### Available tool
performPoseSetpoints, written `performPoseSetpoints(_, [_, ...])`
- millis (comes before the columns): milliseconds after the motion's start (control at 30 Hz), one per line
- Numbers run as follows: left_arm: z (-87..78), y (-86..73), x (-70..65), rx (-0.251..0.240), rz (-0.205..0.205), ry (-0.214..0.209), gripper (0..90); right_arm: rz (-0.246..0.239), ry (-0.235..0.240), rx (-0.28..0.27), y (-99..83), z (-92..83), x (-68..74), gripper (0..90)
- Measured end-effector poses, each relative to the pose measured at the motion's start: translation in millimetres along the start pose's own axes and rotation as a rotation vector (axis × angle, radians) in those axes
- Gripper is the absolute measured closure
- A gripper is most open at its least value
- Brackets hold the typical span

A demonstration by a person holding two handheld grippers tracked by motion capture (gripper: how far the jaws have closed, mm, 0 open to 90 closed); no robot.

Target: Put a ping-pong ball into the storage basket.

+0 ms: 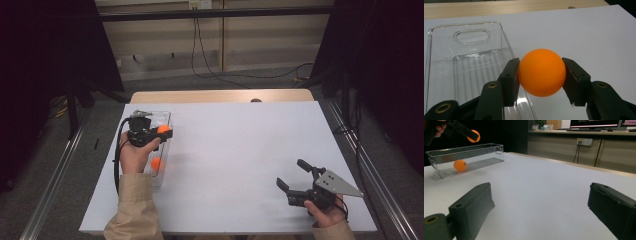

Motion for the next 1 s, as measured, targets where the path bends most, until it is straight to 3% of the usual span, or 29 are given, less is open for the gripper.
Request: performPoseSetpoints(1000, [-7.6,-7.9,16.9,-0.005,-0.019,0.042,50.9,0.000,-0.001,0.001,-0.3,0.2,0.0,4.9])
Point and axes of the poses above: each handheld gripper's, and its own axes: z roughly forward along the jaws, y roughly out of its top, x roughly to its left, the point moved 10 cm from there along z, roughly forward along the jaws, and after that the axes turned 15 degrees about z, right-handed, at the moved point
